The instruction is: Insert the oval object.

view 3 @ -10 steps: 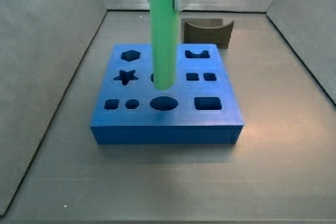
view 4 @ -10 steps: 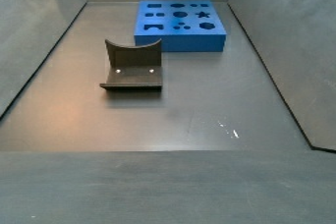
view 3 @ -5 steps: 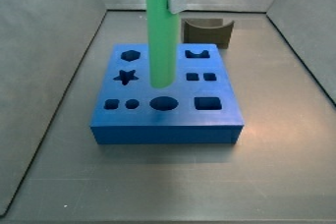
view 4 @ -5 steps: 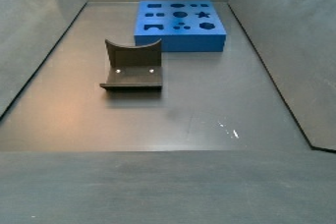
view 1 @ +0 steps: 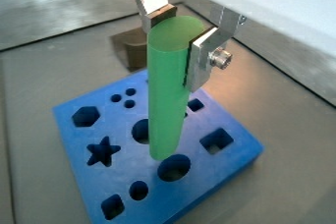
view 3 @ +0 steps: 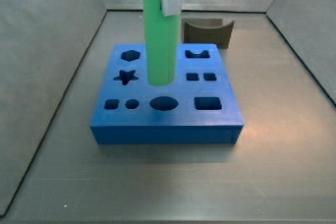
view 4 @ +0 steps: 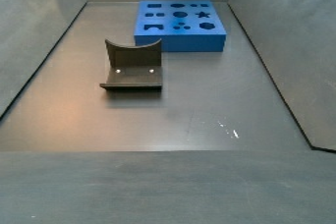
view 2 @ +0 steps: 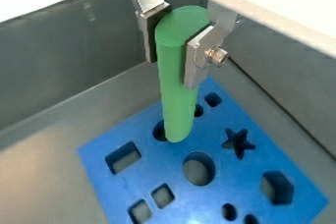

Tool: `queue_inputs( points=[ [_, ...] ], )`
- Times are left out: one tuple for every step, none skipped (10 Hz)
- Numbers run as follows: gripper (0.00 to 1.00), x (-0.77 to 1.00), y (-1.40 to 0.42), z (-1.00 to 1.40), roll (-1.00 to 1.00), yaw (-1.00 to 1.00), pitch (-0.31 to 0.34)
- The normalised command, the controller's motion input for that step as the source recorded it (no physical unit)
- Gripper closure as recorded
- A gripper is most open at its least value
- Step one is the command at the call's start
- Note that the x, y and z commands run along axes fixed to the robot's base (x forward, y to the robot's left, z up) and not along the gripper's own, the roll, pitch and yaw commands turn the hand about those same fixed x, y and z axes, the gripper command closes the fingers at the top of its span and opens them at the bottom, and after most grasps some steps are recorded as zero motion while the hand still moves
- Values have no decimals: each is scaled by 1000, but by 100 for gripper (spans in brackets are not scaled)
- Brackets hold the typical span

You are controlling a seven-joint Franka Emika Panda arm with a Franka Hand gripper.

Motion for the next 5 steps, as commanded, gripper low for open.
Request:
queue_inputs(
  points=[
    [100,0,-97,-143,0,-1000,-3],
    [100,0,-97,-154,0,-1000,-10],
    [100,0,-117,-191,-19,-997,-30],
    [100,231,-346,-206,-66,-577,0],
    [100,69,0,-71,-61,-100,0]
  ],
)
